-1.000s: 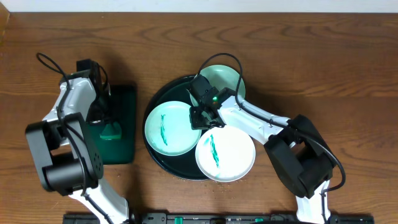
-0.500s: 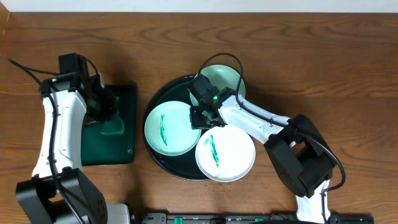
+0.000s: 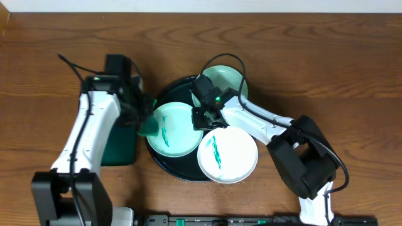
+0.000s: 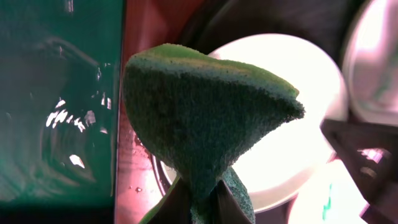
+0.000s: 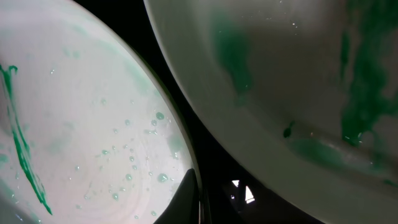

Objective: Clean dirty plates on tray and stack at the side
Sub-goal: 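Scrub the left plate with the sponge in the left gripper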

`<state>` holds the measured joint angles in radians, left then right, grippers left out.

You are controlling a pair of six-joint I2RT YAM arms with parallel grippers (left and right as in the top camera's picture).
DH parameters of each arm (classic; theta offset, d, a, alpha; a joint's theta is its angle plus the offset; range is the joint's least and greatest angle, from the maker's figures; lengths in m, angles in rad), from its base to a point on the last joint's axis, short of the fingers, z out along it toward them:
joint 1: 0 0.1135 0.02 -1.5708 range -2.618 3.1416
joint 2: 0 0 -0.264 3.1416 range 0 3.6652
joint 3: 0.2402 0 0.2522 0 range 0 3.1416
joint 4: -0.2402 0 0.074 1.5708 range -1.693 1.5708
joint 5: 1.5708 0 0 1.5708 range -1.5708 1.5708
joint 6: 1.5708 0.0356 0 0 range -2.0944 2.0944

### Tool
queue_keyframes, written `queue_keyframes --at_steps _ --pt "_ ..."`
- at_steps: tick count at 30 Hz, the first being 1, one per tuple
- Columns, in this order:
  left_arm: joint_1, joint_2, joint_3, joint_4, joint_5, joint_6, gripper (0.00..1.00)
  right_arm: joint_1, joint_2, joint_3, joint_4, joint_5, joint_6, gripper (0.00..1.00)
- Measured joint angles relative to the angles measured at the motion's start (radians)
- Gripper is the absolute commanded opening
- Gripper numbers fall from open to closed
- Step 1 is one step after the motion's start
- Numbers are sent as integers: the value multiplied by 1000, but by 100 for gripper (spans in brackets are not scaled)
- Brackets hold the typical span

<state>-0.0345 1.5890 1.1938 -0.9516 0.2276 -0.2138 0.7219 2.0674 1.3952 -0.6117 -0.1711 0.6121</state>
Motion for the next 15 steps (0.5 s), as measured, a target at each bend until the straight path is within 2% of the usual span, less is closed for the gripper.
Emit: queue_keyframes --at_steps 7,15 --pt "-83 55 -124 147 -56 -83 7 0 0 0 0 0 -3 1" --pt "-112 153 -143 202 -55 -120 8 0 0 0 0 0 -3 1"
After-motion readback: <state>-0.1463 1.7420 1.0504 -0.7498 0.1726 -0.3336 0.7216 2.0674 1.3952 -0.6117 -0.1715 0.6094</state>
